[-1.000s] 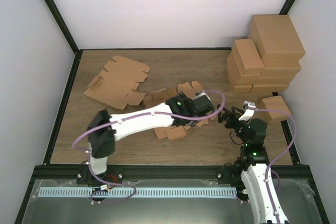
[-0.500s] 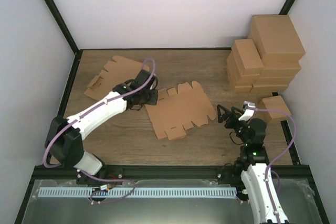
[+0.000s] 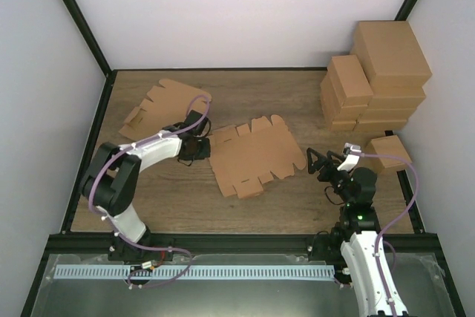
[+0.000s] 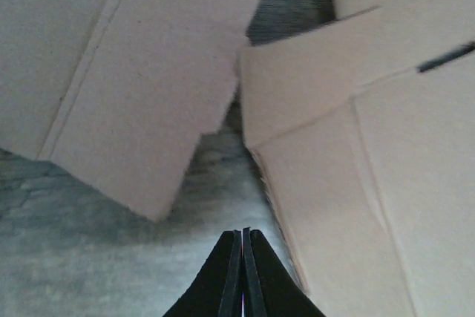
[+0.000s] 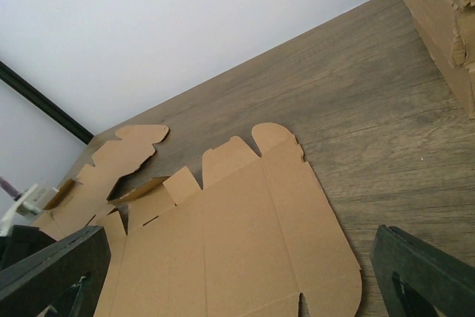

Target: Fold the paper box

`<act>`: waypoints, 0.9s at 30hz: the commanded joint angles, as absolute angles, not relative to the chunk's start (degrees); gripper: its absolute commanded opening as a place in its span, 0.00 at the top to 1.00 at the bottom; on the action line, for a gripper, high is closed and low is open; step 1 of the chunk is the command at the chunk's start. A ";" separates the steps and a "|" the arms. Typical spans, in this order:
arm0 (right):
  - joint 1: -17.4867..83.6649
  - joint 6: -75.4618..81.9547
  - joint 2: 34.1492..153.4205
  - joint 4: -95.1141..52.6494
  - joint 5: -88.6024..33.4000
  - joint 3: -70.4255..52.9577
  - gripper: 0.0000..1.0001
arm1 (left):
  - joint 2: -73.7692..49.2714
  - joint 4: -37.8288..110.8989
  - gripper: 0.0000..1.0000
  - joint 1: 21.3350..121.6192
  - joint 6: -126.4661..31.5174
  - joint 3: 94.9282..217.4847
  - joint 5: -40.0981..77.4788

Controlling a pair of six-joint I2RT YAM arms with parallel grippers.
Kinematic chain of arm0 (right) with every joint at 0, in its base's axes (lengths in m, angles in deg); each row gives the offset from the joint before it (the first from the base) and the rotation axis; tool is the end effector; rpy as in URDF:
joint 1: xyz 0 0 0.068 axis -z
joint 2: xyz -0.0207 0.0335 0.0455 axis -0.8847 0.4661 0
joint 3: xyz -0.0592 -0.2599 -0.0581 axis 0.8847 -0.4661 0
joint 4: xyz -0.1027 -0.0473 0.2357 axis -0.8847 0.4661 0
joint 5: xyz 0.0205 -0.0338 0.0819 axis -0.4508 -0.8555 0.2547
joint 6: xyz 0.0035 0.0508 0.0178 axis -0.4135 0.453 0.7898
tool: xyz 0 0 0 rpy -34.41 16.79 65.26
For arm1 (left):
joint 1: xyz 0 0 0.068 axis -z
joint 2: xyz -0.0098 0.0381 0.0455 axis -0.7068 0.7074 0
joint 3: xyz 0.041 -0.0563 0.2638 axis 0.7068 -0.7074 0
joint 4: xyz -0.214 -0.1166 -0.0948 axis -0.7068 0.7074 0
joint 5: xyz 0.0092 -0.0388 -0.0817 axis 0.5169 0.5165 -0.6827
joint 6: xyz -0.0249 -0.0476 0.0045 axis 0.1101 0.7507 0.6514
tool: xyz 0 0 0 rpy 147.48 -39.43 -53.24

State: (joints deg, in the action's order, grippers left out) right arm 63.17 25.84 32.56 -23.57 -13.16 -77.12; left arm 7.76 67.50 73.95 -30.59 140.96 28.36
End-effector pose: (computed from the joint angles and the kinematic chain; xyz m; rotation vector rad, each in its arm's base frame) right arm 0.1291 0.0114 0.1881 0.1887 1.7891 0.6965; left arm 0.2770 -0.1525 0.1697 0.0055 2.7737 -0.2368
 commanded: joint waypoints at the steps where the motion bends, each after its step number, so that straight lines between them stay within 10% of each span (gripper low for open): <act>1: 63.18 25.96 32.28 -23.74 -13.50 -77.25 0.00 | 11.84 62.72 0.96 72.05 -30.59 141.52 27.20; 24: 63.18 25.96 33.98 -24.62 -13.03 -77.15 0.00 | 14.81 55.41 0.96 48.26 -32.87 148.11 15.50; 27: 63.18 26.30 34.97 -25.05 -14.18 -77.02 0.00 | 8.00 53.80 0.70 50.03 -33.26 141.89 11.24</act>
